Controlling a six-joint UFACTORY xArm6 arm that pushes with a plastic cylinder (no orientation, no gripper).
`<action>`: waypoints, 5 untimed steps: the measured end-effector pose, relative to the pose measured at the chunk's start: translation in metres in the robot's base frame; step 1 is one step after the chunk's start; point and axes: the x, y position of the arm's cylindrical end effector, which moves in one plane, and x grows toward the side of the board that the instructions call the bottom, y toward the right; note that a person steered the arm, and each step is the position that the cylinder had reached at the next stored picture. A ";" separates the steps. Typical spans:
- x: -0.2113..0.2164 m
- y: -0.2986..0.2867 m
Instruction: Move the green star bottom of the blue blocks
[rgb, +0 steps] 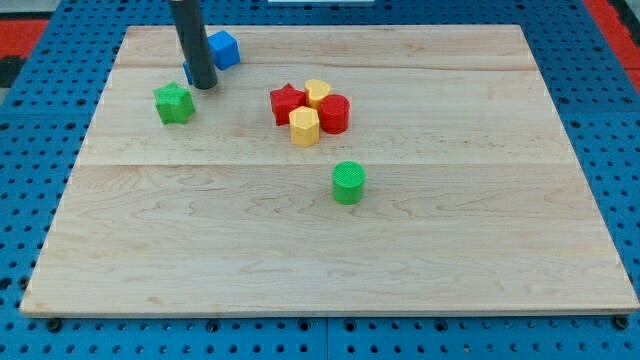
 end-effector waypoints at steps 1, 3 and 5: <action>-0.015 -0.038; 0.029 -0.096; 0.078 -0.005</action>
